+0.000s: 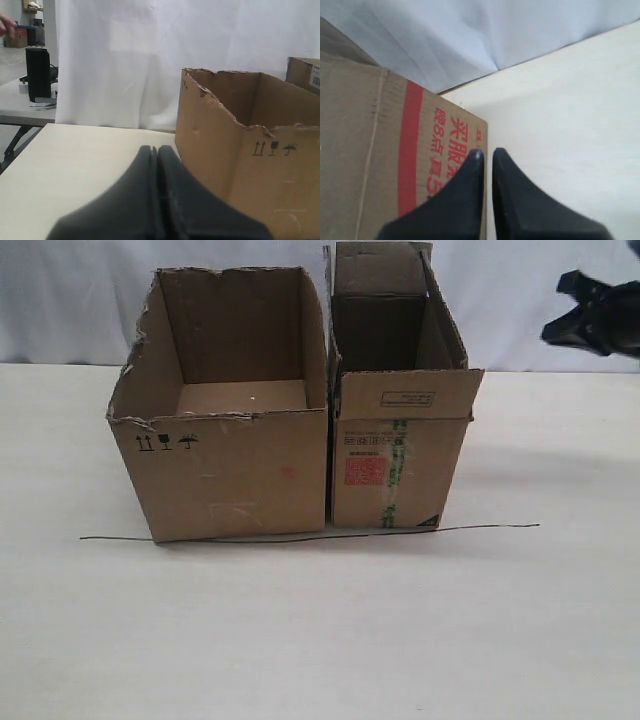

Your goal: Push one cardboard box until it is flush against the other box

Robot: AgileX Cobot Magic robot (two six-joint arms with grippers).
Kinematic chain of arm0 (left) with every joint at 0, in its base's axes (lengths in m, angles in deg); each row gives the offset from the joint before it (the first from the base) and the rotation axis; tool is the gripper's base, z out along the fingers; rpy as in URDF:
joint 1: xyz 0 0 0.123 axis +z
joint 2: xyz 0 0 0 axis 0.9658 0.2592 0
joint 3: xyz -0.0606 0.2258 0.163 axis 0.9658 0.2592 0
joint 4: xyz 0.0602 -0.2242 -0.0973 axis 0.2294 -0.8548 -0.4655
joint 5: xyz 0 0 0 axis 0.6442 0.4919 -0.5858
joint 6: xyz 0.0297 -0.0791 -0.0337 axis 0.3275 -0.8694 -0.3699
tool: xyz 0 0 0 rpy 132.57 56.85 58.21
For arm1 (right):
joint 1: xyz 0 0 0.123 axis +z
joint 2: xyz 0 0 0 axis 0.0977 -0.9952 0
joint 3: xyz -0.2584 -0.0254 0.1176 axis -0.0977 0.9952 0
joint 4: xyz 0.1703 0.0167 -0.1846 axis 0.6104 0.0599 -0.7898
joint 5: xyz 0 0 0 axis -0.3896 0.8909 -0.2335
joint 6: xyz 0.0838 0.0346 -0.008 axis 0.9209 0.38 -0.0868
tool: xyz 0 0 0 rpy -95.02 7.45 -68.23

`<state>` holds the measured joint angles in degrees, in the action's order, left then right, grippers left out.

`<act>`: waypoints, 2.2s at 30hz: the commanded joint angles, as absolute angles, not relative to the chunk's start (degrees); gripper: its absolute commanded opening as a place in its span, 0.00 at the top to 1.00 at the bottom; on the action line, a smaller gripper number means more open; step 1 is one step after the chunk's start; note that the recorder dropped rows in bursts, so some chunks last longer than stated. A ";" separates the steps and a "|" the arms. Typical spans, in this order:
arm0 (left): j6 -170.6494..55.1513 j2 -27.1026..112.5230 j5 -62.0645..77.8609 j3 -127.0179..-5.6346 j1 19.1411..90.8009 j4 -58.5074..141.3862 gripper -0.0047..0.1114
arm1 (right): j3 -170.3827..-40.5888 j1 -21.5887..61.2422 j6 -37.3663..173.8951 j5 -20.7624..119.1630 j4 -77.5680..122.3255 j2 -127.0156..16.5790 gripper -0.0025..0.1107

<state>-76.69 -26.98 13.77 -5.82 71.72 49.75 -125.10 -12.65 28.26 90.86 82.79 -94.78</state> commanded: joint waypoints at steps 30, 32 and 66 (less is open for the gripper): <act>-77.10 -27.10 13.44 -5.63 71.59 49.78 0.96 | -55.62 12.71 26.05 60.58 81.06 -11.05 0.93; -77.10 -27.10 13.44 -5.63 71.59 49.78 0.96 | -55.16 10.40 26.05 60.73 78.21 -8.09 0.93; -77.10 -27.10 13.49 -5.63 71.59 49.78 0.96 | -40.59 -1.24 76.95 56.43 23.45 16.58 0.93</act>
<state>-76.69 -26.98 13.77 -5.82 71.72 49.75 -40.87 -0.93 77.70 55.96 22.07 16.40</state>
